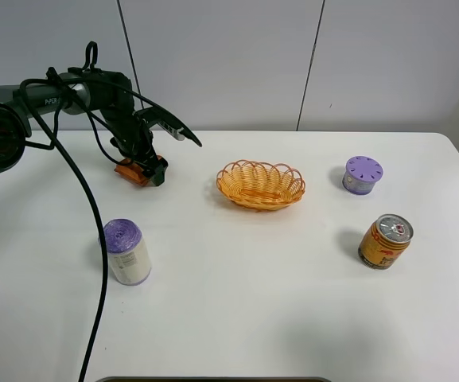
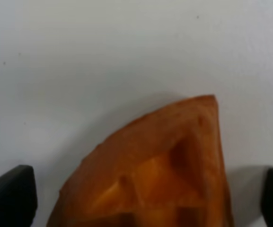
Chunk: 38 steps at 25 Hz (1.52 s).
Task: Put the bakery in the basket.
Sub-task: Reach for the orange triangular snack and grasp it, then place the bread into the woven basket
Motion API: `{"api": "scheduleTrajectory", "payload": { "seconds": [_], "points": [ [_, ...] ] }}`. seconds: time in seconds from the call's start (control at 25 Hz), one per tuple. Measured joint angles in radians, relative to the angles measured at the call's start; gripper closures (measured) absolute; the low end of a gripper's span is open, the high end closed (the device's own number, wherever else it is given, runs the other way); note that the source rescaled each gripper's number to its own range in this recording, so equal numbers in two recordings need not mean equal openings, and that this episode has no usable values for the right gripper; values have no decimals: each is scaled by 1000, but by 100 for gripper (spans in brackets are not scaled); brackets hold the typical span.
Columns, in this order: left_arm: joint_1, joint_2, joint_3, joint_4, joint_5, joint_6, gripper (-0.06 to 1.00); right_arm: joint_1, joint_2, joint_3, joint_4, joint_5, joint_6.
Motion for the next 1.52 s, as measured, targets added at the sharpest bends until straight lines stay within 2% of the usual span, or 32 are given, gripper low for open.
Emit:
{"api": "scheduleTrajectory", "payload": {
  "seconds": [0.08,0.16,0.24,0.28,0.32,0.36,1.0,1.32,1.52],
  "points": [
    [0,0,0,0,0,0,5,0,0,0,0,0,0],
    [0,1,0,-5,0,0,15,0,0,0,0,0,0],
    [0,3,0,-8,1,-1,39,0,0,0,0,0,0],
    [0,3,0,-8,1,-2,61,0,0,0,0,0,0],
    [0,3,0,-8,1,-3,88,0,0,0,0,0,0],
    [0,3,0,-7,1,-3,94,0,0,0,0,0,0],
    [0,3,-14,6,23,-12,92,0,0,0,0,0,0],
    [-5,-65,-95,23,106,-82,92,0,0,0,0,0,0],
    [-43,-164,-105,34,113,-142,92,0,0,0,0,0,0]
  ]
}}
